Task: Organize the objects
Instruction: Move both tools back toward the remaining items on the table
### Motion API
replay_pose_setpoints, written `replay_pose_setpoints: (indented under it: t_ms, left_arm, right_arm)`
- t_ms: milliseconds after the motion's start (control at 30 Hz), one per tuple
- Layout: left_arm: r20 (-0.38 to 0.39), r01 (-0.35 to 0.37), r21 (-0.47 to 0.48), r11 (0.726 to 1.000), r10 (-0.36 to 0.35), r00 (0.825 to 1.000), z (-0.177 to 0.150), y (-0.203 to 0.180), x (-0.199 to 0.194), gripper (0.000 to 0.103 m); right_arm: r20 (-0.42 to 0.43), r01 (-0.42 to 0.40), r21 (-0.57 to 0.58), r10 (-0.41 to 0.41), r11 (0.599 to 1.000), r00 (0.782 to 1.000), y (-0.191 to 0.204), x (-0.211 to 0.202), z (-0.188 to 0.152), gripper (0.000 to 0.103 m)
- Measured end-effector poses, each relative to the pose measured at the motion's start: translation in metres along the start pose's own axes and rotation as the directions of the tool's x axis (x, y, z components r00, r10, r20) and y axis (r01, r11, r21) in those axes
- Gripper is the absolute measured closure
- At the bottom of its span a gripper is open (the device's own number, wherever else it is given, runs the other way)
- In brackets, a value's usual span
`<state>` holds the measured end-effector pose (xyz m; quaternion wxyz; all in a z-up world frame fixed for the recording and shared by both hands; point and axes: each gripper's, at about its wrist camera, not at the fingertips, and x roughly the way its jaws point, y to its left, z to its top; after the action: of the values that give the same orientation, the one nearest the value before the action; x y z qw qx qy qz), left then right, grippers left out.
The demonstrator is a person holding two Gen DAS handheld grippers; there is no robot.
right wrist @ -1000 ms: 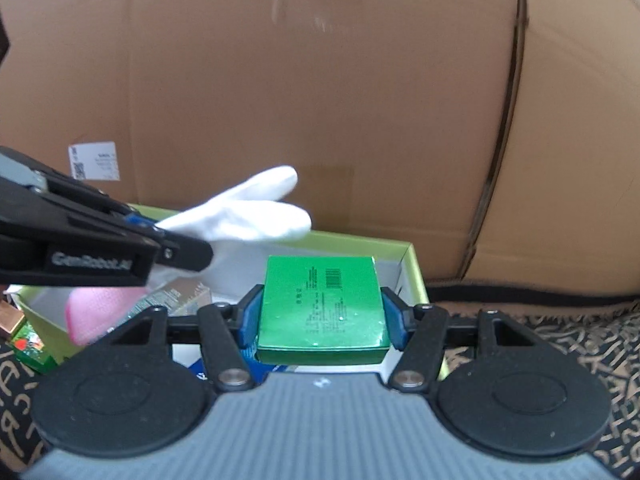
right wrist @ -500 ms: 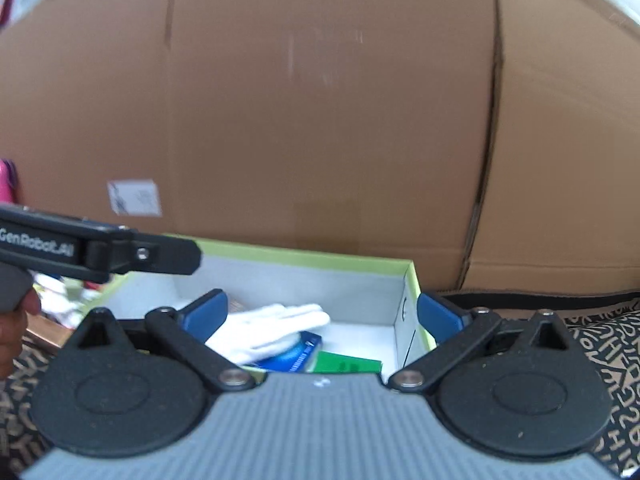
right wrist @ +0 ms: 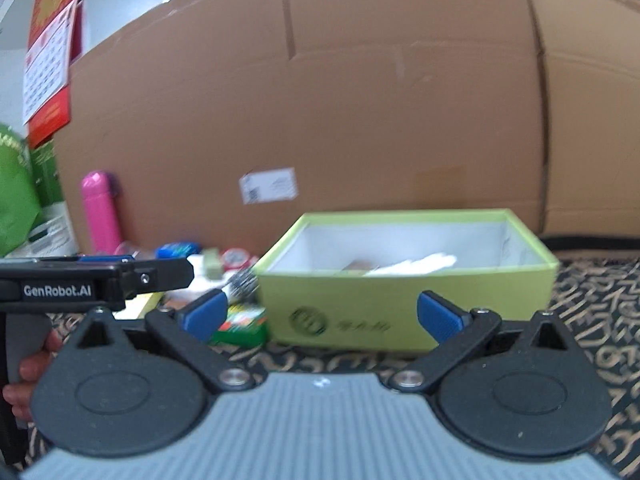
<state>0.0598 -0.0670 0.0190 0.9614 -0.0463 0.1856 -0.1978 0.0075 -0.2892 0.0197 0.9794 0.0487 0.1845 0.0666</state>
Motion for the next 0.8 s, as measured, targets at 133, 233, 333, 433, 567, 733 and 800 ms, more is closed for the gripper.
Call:
replay_pose_setpoints:
  t_ms: [133,233,333,433,567,733,800]
  left_arm:
    - [-0.029,-0.079,-0.052,0.996,0.077,0.997,-0.013,0.029,-0.013,0.007]
    - [-0.061,-0.143,-0.086,0.986,0.138,0.988,-0.021,0.051,-0.014,0.008]
    - [-0.093,-0.223,-0.1,0.97,0.214,0.972,-0.027,0.071,-0.008,0.008]
    - [-0.109,-0.293,-0.101,0.951,0.282,0.953,-0.028,0.091,0.005,0.007]
    - [-0.155,-0.305,-0.09,0.948,0.289,0.945,-0.023,0.109,0.033,0.007]
    - [-0.243,-0.3,0.004,0.954,0.291,0.925,-0.026,0.113,0.068,0.014]
    - [-0.253,-0.326,0.034,0.945,0.324,0.912,-0.029,0.116,0.07,0.027]
  right_arm:
    - [-0.053,-0.027,-0.021,0.025,0.999,0.998,0.02,0.016,-0.014,0.0]
    - [-0.089,-0.046,-0.037,0.042,0.998,0.995,0.034,0.026,-0.023,0.0]
    - [-0.123,-0.069,-0.036,0.064,0.997,0.99,0.045,0.032,-0.032,0.0]
    - [-0.144,-0.081,-0.047,0.073,0.996,0.987,0.054,0.034,-0.037,0.0]
    - [-0.16,-0.091,-0.056,0.081,0.994,0.984,0.061,0.039,-0.04,0.0]
    - [-0.183,-0.09,-0.064,0.077,0.994,0.98,0.067,0.047,-0.04,0.0]
    - [-0.19,-0.095,-0.075,0.08,0.993,0.979,0.071,0.052,-0.039,0.0]
